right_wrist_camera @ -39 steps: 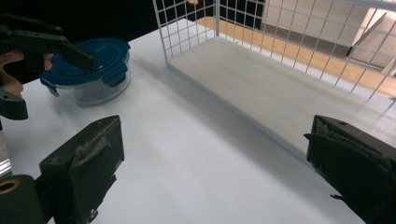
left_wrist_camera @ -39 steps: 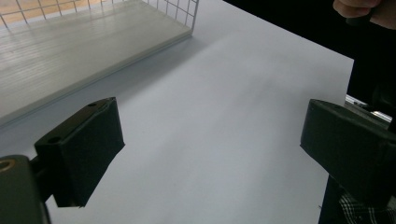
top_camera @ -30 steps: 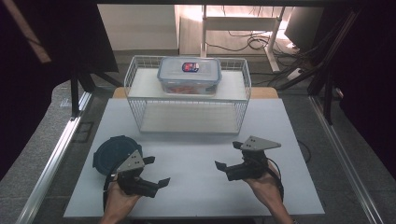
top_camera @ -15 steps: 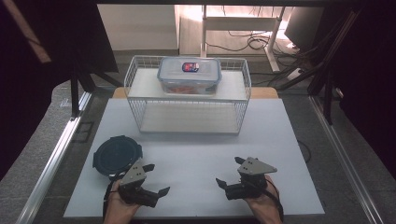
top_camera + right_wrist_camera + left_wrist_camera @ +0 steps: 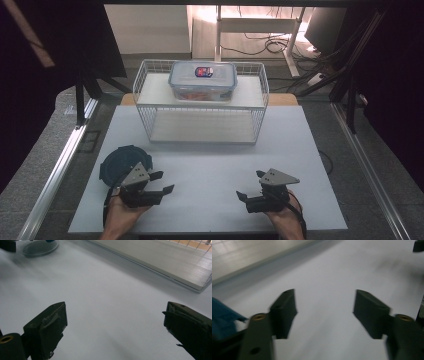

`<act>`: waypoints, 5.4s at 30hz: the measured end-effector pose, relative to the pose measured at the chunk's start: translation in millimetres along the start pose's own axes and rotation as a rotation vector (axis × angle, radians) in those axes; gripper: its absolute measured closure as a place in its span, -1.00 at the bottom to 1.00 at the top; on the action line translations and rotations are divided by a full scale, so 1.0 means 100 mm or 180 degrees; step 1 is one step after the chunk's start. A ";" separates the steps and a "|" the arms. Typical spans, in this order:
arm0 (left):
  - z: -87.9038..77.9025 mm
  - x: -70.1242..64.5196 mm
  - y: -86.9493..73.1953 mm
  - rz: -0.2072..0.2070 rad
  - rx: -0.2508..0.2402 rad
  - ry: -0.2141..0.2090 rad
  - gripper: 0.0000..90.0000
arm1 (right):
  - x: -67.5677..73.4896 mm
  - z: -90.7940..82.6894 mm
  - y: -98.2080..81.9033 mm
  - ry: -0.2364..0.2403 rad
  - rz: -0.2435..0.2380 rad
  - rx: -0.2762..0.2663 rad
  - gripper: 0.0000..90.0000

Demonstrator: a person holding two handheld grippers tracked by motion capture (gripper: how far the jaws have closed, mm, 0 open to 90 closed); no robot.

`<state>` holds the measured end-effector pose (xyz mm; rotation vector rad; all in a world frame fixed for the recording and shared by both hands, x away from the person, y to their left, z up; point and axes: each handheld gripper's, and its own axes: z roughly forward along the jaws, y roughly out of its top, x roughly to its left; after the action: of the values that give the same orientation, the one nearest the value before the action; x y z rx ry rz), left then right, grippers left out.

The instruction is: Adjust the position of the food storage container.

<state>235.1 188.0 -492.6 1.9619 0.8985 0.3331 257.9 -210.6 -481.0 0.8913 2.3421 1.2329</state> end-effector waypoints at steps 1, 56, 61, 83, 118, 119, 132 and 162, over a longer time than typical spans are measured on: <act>-0.03 0.04 0.01 -0.0043 -0.0019 0.0026 -0.04 | 0.00 0.00 0.00 0.0000 0.0000 0.0000 -0.89; -0.38 1.30 -0.45 -0.1121 0.0132 0.1098 1.00 | -0.05 0.13 -0.08 -0.0036 0.0041 0.0322 -0.86; -0.24 1.21 -0.38 -0.1078 0.0135 0.0989 1.00 | -0.05 0.15 -0.09 -0.0034 0.0042 0.0335 -0.85; -0.02 0.93 -0.18 -0.0970 0.0179 0.0819 1.00 | -0.05 0.13 -0.10 -0.0046 0.0045 0.0355 -0.85; 0.47 0.33 0.03 -0.0737 0.0527 0.0431 1.00 | -0.05 0.18 -0.12 -0.0052 0.0047 0.0422 -0.85; 0.49 0.31 0.04 -0.0730 0.0526 0.0406 1.00 | -0.05 0.18 -0.12 -0.0053 0.0049 0.0418 -0.85; 0.62 0.10 0.10 -0.0667 0.0520 0.0188 1.00 | -0.06 0.17 -0.12 -0.0072 0.0057 0.0428 -0.85; 0.05 0.16 -0.14 -0.0304 0.0175 0.0110 -0.78 | -0.05 0.10 -0.10 -0.0040 0.0016 0.0336 -0.86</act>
<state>242.7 200.0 -508.7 1.9608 1.0298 0.2905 263.4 -211.8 -494.6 0.9363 2.4153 1.1108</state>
